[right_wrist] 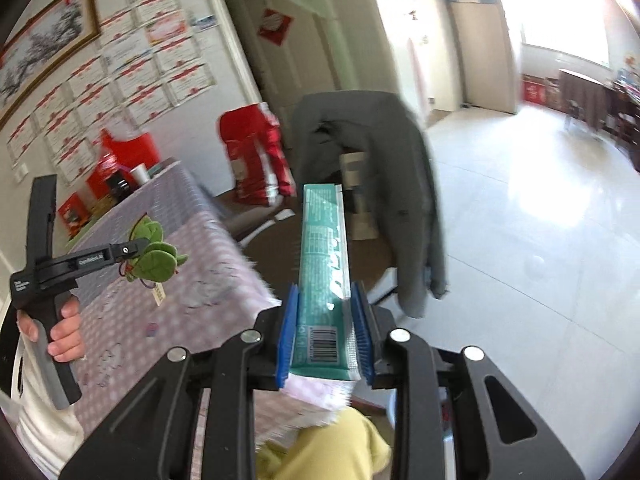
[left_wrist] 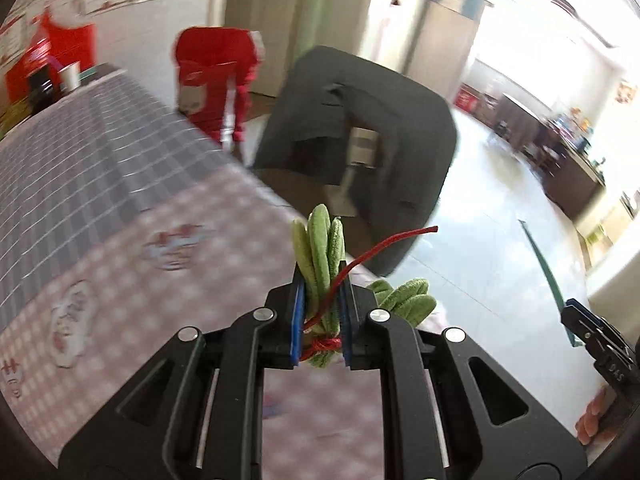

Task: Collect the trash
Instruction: 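Carry the leaf toy and toothpaste box over the blue wastebasket and open both tools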

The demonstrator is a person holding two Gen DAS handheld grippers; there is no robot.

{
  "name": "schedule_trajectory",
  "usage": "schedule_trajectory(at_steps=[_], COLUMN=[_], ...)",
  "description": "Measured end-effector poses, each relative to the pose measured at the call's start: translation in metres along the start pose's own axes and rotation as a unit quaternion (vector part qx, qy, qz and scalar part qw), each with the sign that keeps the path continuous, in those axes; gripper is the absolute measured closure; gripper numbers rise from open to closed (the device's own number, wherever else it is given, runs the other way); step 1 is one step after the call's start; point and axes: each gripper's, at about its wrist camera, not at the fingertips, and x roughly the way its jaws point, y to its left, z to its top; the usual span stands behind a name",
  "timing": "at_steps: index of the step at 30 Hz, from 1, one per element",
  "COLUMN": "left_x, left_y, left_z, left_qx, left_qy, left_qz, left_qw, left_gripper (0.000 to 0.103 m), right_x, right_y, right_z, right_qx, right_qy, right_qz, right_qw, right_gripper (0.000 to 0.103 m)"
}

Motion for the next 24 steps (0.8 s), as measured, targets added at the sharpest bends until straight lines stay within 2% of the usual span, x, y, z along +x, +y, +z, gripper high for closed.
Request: schedule_trajectory(at_steps=[8,14,19,20,21,22,24], left_x=[0.035,0.064,0.087,0.092,0.096,0.099,0.102], left_y=[-0.102,-0.173,-0.214,-0.221,-0.226,-0.231,-0.238], left_z=[-0.008,-0.026,-0.044,-0.048,-0.052,-0.055,-0.061], left_qx=[0.075,0.120,0.146,0.152,0.158,0.162,0.173], left_qy=[0.026,0.057,0.084,0.089,0.094,0.094,0.088], left_qz=[-0.057,-0.094,-0.115,-0.119,-0.118,-0.119,-0.122], left_qw=[0.9952,0.9867,0.9790,0.9772,0.9759,0.9750,0.9733], left_gripper=[0.088,0.088,0.085,0.074,0.047,0.037,0.035], right_x=[-0.027,-0.040,-0.045,-0.046,-0.046,-0.046,-0.045], right_y=[-0.072,-0.114,-0.142,-0.147,-0.151,-0.154,-0.160], right_z=[-0.022,-0.043,-0.062,-0.066,-0.068,-0.072,-0.077], right_qx=[0.054,0.087,0.111,0.116,0.119,0.123,0.129], right_qy=[-0.003,0.005,0.020,0.023,0.025,0.028,0.035], right_qz=[-0.048,-0.083,-0.106,-0.109,-0.111,-0.114,-0.118], right_qw=[0.997,0.993,0.988,0.987,0.986,0.985,0.984], right_gripper=[0.077,0.077,0.076,0.076,0.076,0.076,0.076])
